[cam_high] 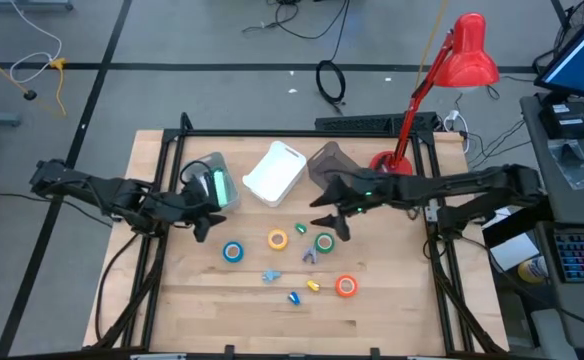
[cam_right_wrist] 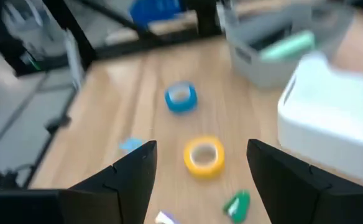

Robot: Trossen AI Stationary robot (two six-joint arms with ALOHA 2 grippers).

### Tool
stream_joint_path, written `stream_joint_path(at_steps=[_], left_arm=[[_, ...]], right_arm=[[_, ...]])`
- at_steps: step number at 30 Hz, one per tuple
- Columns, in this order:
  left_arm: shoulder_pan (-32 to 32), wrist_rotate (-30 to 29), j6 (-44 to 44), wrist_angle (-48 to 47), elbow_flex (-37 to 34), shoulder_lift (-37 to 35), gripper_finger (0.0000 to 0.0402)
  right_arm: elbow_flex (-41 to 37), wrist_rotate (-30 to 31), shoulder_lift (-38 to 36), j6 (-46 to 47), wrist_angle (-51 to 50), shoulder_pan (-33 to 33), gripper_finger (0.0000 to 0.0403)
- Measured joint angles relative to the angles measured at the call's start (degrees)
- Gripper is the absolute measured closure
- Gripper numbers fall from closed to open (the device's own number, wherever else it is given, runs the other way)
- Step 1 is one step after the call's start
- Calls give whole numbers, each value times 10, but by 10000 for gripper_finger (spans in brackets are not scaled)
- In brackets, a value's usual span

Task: Pick and place Stapler, Stapler remover, tape
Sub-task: Put the small green stapler into the gray bin

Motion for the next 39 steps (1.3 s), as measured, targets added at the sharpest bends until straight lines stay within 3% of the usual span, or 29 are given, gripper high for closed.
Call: stream_joint_path(at_steps=[8,17,39], left_arm=[[0,0,13,-3,-23,-50,204],[0,0,36,-7,-24,-58,204],[1,3,44,-9,-24,-58,204]], right_arm=[[93,2,110,25,-132,0,161],[118,-1,188,123,-149,-9,161],[106,0,198,176,-102,-8,161]])
